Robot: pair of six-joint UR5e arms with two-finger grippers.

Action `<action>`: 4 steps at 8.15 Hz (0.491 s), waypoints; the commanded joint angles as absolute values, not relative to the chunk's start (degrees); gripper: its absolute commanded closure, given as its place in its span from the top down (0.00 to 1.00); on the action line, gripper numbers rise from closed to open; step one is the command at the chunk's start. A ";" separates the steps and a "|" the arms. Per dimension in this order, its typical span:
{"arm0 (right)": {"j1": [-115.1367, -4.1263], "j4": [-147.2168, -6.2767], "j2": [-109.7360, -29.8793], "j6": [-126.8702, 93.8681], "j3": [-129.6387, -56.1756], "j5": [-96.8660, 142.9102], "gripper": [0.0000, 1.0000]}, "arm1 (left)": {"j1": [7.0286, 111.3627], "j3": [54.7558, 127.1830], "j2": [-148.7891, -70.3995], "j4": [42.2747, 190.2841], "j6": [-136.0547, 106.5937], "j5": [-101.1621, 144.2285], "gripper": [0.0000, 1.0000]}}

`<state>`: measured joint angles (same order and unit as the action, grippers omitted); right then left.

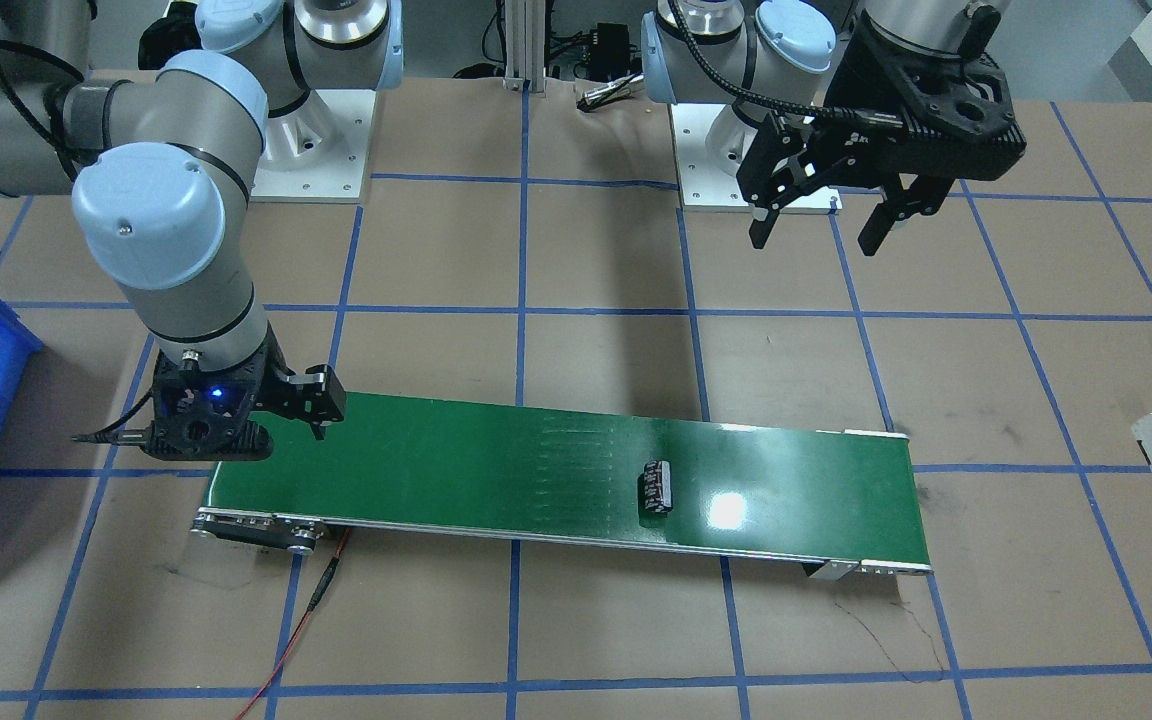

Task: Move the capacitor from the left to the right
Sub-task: 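Raise the left gripper away while the right gripper moves over the belt's far end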

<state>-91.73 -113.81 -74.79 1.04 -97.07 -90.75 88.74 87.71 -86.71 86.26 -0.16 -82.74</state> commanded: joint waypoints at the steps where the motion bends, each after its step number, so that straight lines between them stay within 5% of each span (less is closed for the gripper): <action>1: -85.72 -117.59 -74.18 15.50 -101.94 -73.90 1.00 | 88.77 88.07 -86.22 86.92 -1.75 -79.98 1.00; 4: -83.06 -117.69 -74.18 18.02 -105.21 -66.44 1.00 | 88.68 87.89 -85.42 87.89 1.85 -87.89 1.00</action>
